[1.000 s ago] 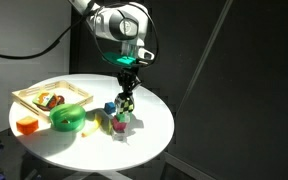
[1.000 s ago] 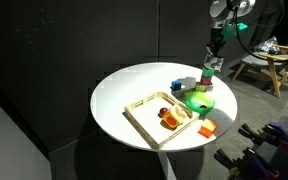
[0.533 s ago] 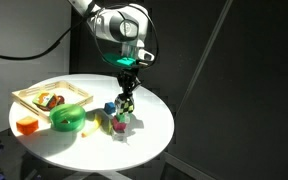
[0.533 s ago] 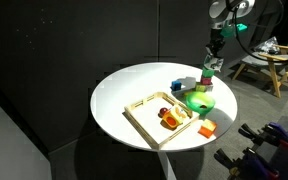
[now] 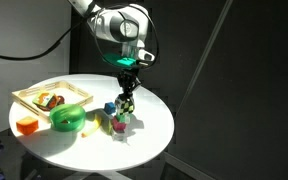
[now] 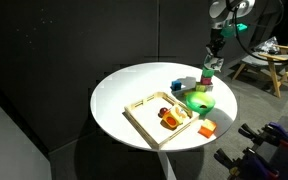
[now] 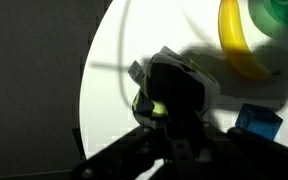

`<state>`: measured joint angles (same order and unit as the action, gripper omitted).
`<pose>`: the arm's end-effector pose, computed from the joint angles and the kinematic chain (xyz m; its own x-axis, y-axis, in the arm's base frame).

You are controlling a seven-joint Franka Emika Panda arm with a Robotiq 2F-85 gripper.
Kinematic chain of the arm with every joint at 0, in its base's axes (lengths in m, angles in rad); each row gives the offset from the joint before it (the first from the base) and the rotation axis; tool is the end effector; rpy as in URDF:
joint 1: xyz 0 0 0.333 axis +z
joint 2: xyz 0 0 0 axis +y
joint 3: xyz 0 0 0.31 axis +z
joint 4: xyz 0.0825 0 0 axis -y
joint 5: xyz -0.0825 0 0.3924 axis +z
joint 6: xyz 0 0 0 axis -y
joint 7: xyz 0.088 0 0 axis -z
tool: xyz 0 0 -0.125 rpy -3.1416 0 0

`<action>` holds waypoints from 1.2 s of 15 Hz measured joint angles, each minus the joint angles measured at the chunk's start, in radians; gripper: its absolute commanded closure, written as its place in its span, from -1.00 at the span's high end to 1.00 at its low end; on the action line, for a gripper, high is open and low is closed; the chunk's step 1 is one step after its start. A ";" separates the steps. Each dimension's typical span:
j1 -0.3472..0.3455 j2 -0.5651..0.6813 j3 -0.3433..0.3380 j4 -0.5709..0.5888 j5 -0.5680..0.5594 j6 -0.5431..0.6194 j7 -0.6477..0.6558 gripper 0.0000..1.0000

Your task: Put the black soft cube on the green block

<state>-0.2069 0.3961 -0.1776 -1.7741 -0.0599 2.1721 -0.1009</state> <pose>0.6085 -0.2416 0.3131 0.9721 -0.2343 -0.0075 -0.2319 -0.9656 0.1174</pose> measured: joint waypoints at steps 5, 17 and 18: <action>-0.001 0.000 0.000 0.002 0.000 -0.005 0.001 0.61; -0.001 0.000 0.000 0.012 0.000 -0.016 0.001 1.00; -0.001 0.000 0.000 0.014 0.000 -0.018 0.001 1.00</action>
<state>-0.2078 0.3959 -0.1776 -1.7599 -0.0597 2.1536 -0.0998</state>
